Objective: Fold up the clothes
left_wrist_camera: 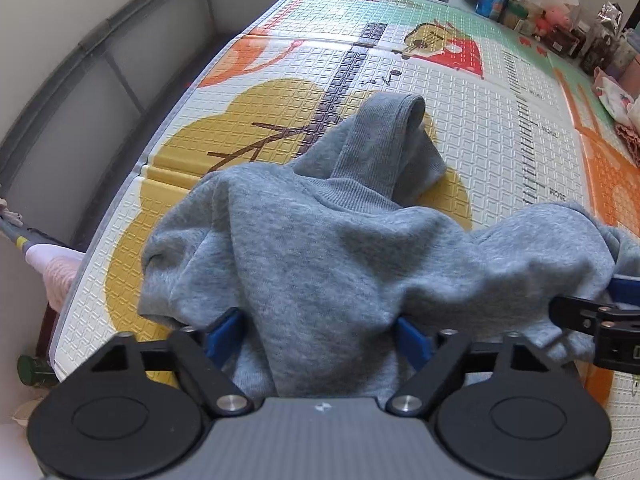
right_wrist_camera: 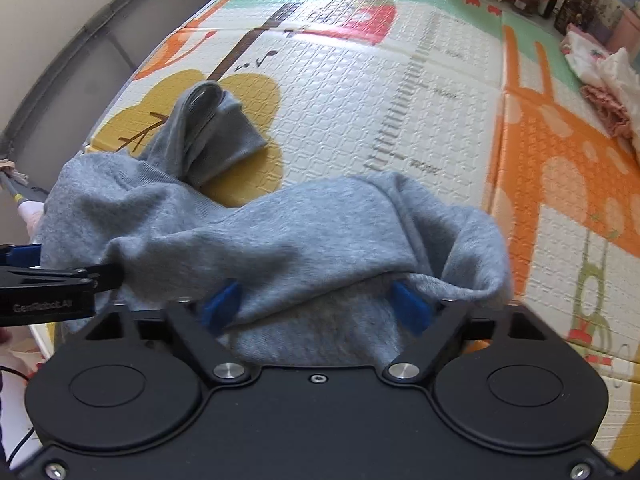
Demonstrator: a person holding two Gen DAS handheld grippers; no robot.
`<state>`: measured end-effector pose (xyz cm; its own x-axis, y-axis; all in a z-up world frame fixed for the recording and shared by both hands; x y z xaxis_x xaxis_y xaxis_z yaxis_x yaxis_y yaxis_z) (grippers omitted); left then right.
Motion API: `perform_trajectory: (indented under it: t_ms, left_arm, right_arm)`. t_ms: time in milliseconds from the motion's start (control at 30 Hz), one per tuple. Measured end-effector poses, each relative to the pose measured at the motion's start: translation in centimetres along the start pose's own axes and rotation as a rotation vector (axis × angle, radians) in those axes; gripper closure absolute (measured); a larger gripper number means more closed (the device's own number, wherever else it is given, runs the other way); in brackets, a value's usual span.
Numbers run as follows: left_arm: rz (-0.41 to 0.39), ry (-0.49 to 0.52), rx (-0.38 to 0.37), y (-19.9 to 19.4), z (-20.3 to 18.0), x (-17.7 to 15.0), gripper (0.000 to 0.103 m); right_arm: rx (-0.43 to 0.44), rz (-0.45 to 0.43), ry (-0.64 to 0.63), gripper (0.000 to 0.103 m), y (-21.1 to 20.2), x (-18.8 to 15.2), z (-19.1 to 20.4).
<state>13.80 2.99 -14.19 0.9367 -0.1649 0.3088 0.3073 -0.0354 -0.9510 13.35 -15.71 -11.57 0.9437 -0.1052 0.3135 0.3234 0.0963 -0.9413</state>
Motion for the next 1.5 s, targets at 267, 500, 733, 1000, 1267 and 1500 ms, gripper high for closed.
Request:
perform_trajectory:
  t_ms: [267, 500, 733, 1000, 1267, 1500]
  left_arm:
    - [-0.021, 0.003, -0.037, -0.4, -0.8, 0.0, 0.072]
    - [-0.029, -0.011, -0.072, -1.3, -0.9, 0.2, 0.081]
    - [-0.030, 0.031, -0.093, -2.1, -2.8, 0.1, 0.082]
    - [-0.017, 0.124, -0.142, -2.6, -7.3, -0.9, 0.083]
    - [0.005, 0.243, -0.211, -3.1, -13.7, -2.1, 0.083]
    - [0.035, 0.330, -0.271, -3.4, -18.9, -2.7, 0.083]
  right_arm:
    - [0.050, -0.005, 0.032, 0.086, 0.4, -0.1, 0.3]
    - [0.107, -0.026, 0.058, 0.094, -0.7, -0.2, -0.3]
    - [0.082, -0.039, 0.055, 0.095, -2.0, -1.0, -1.5]
    - [0.018, -0.055, 0.091, 0.096, -3.6, -3.1, -5.5]
    - [-0.053, -0.075, 0.164, 0.096, -5.9, -6.2, -11.7]
    - [-0.109, -0.080, 0.230, 0.096, -7.9, -9.2, -17.1]
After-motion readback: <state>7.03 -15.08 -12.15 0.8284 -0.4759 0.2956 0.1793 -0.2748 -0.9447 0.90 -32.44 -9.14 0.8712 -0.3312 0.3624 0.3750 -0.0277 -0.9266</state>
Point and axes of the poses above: each gripper's, at about its wrist camera, not at the fingertips, and y roughly the way its jaws point, z to its left, x to its top, the point moved 8 cm from there along y, roughly the way its jaws point, and after that the axes turned 4 degrees about y, right-handed, at the moved point
